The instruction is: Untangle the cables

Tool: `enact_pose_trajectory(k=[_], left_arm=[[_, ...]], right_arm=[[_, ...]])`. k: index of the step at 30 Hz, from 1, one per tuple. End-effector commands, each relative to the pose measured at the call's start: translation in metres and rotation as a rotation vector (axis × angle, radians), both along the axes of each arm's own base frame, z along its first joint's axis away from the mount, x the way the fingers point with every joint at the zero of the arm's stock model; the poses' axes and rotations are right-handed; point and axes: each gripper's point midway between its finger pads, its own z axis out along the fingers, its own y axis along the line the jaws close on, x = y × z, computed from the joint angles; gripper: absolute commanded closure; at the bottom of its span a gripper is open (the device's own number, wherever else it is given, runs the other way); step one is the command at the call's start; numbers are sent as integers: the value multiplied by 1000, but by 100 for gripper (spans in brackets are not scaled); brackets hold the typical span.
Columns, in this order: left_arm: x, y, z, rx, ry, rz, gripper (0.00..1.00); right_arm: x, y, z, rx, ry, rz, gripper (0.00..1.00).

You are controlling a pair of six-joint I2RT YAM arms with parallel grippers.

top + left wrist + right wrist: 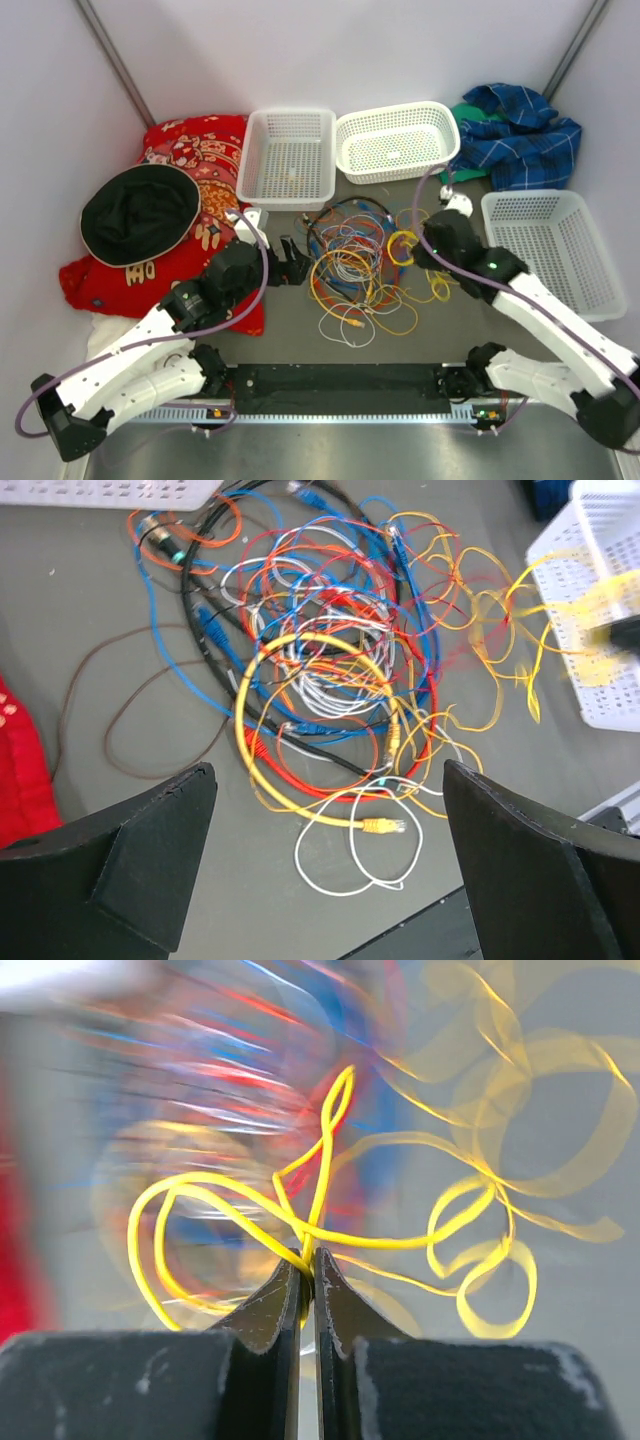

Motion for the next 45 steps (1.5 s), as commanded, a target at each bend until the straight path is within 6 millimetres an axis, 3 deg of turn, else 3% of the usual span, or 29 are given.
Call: enact_pose_trajectory(k=[1, 2, 8, 10, 11, 14, 19, 24, 31, 39, 45], left_arm=[[9, -22, 44, -113, -131, -64, 1], [6, -29, 49, -136, -140, -100, 1], [0, -60, 98, -321, -360, -259, 1], [-5, -66, 100, -353, -413, -308, 1], [-7, -68, 119, -408, -481, -319, 1], [-9, -74, 137, -457, -549, -352, 1], [-21, -91, 171, -552, -599, -461, 1], [-33, -105, 200, -689, -617, -561, 1], [-41, -122, 215, -792, -570, -661, 1], [-44, -148, 200, -776, -500, -745, 5], [-50, -161, 182, -762, -446, -792, 19]], right_arm=[[-23, 28, 111, 214, -224, 186, 100], [-28, 30, 129, 245, -241, 209, 100], [-54, 35, 189, 361, -289, 293, 100], [-60, 36, 203, 400, -311, 309, 100], [-63, 36, 212, 416, -327, 320, 100], [-70, 40, 224, 450, -331, 354, 100], [-72, 45, 218, 458, -306, 378, 100], [-71, 47, 197, 445, -262, 371, 100], [-69, 55, 173, 442, -204, 379, 100], [-67, 59, 173, 441, -200, 391, 100], [-67, 59, 173, 438, -201, 396, 100]])
